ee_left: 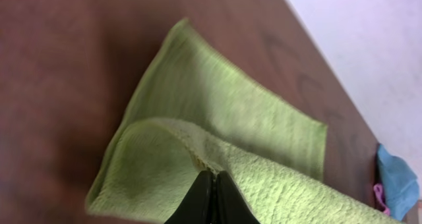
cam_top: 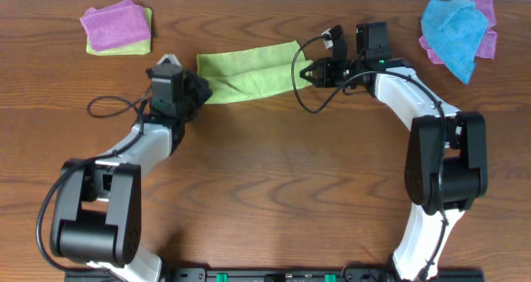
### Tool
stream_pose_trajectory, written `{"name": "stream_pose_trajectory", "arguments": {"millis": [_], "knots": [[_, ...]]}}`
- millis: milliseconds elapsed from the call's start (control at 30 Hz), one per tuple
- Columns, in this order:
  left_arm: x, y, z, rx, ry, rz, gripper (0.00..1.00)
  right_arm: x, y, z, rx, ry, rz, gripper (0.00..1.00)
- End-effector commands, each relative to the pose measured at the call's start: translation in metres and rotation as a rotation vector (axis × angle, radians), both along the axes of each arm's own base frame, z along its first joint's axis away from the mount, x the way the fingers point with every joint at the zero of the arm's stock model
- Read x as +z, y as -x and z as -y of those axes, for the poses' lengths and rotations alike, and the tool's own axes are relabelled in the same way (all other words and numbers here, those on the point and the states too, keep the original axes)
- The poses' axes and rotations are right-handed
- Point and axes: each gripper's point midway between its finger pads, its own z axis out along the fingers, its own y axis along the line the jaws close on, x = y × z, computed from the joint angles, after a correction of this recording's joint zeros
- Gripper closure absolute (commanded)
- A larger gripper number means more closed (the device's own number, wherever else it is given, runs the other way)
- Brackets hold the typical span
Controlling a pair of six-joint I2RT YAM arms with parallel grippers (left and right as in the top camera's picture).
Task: Fold the cloth
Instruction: 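Lift the lower edge with both grippers and fold it up over the top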
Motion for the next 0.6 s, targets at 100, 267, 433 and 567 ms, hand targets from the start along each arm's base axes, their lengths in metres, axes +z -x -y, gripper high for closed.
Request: {"name": "stream_pose_trajectory", "arguments": {"millis": [100,267,433,567], "knots": [[0.023,-0.026,-0.003,-0.033,-0.063,0.054,0.94,0.008,-0.024,-0.003,-0.045,-0.01,0.033,0.98],[0.015,-0.033,-0.013,-0.004,-0.089,0.041,0.94,0.0,-0.041,-0.014,-0.038,-0.028,0.02,0.98],[-0.002,-0.038,-0.022,0.025,-0.108,0.01,0.94,-0.014,-0.056,-0.019,-0.043,-0.035,0.004,0.98],[-0.006,-0.044,-0.023,0.031,-0.111,0.005,0.94,-0.021,-0.066,-0.023,-0.043,-0.05,-0.008,0.99]]}}
